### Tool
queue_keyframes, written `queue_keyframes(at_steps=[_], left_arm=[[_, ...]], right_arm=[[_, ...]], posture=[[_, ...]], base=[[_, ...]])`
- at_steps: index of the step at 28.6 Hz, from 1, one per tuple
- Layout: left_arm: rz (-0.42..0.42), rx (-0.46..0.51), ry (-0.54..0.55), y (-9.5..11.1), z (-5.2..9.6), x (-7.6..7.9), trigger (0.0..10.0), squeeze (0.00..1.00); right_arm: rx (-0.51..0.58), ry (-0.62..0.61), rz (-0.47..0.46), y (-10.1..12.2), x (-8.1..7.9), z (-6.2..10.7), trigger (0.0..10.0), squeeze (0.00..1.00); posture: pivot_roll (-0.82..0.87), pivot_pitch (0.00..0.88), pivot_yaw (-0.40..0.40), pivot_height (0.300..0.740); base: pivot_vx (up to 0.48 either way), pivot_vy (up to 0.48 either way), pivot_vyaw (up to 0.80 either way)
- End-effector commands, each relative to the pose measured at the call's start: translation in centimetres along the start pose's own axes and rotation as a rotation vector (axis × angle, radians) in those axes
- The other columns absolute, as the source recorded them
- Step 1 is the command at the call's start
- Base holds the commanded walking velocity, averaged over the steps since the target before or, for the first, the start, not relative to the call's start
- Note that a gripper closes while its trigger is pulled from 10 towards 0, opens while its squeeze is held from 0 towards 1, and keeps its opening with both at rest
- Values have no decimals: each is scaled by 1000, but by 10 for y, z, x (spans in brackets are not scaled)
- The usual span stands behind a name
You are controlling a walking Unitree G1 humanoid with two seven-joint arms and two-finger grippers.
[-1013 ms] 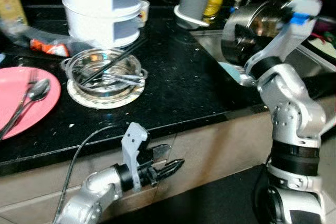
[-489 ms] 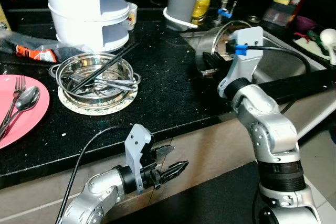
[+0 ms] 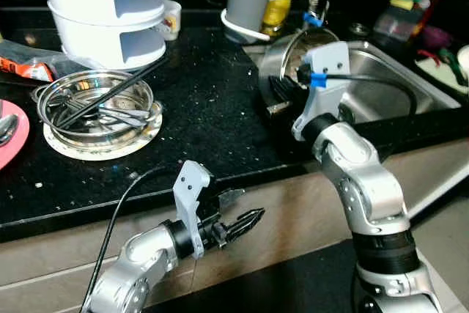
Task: Kitchen organization
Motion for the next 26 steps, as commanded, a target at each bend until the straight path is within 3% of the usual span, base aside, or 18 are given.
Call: queue_keyframes(at_steps=[1,11,22,26], left_arm=[[11,6,-28,1,-5,7,10000,0],[15,4,-28,1,-5,7,10000,0],[12,-7,-7,0,-1,0,10000,0],[11,-10,25,-1,0,-5,10000,0]], right_arm=[[64,-23,-12,11,7,4,10000,0],[76,-6,6,12,4,4,10000,0],[73,-13,9,11,5,4,10000,0],[72,-10,8,10,4,4,10000,0]], posture=[[145,2,-157,740],[147,8,-158,740],[146,12,-152,740],[145,13,-150,740]], base=[[0,-375,0],[0,-379,749],[0,-360,0],[0,0,0]])
Point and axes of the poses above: a point about 5 cm out from each wrist's last joint towards the gripper, its own z axis pointing back from the gripper into the wrist, its own y axis along the axis of the wrist's last joint, x = y × z, the point moved 3 cm from there along -z, pointing out of the wrist towards the gripper, and after that the axes turned 5 degrees about z, right-handed, at the moved point
